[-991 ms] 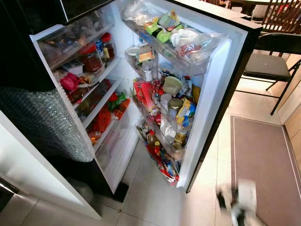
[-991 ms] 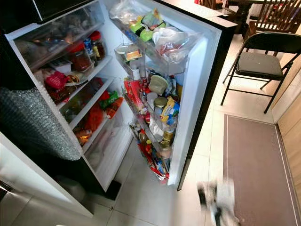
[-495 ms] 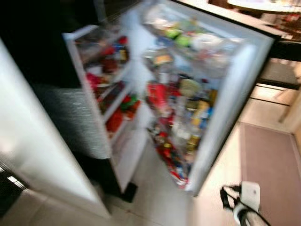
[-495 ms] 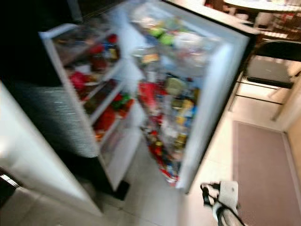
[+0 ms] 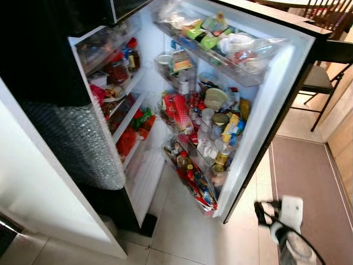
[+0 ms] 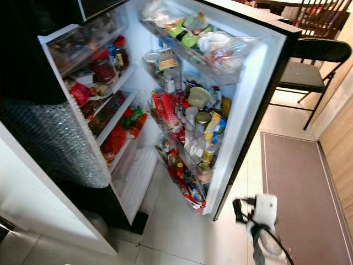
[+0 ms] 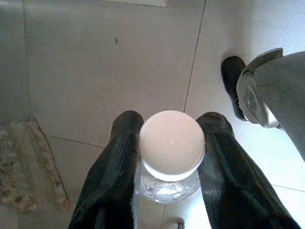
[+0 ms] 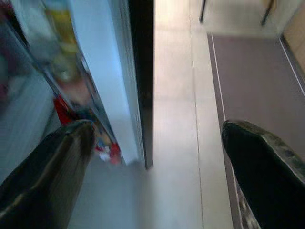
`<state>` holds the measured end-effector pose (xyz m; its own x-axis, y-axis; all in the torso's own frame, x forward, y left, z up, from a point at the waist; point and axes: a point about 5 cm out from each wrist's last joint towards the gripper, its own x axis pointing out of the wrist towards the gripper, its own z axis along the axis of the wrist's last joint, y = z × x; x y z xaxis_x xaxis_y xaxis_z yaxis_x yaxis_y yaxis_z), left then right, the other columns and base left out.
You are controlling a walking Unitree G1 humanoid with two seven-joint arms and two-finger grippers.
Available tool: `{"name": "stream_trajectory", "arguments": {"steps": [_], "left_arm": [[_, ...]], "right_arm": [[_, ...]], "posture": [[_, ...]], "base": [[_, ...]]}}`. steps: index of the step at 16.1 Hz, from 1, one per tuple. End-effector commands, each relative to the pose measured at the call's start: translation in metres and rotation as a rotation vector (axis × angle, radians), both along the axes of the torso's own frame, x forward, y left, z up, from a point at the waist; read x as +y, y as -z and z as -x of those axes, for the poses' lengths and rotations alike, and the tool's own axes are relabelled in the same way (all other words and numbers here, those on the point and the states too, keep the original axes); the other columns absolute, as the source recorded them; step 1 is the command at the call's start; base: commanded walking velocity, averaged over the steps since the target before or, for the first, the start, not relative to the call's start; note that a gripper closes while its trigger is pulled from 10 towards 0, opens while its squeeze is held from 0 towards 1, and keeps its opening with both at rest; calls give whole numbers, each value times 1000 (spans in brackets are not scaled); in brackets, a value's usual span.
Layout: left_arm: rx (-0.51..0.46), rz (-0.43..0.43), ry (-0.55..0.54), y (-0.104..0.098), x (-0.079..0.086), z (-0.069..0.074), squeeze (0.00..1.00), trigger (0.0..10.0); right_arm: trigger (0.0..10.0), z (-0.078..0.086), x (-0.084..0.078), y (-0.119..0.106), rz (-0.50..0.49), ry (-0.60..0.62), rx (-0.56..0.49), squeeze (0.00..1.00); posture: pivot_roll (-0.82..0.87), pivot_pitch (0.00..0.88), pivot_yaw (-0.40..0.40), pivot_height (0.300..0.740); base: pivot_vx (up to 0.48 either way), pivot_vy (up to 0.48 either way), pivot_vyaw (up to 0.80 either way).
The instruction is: Restocking fridge
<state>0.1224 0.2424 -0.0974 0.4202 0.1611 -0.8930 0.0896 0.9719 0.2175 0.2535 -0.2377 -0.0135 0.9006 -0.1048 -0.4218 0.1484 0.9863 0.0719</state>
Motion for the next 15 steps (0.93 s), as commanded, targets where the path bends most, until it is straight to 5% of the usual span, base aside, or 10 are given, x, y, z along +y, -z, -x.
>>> {"name": "stream_trajectory", "arguments": {"steps": [1, 15], "left_arm": [[19, 0, -2, 1, 0, 4, 0, 10000], [12, 1, -18, 1, 1, 2, 0, 10000]], "right_arm": [[10000, -6, 0, -7, 7, -15, -39, 0], [10000, -19, 4, -20, 13, -36, -85, 0]], "posture": [[-56, 0, 21, 740], [-48, 0, 23, 740]], "base": [[0, 0, 0], [0, 137, 0]]}}
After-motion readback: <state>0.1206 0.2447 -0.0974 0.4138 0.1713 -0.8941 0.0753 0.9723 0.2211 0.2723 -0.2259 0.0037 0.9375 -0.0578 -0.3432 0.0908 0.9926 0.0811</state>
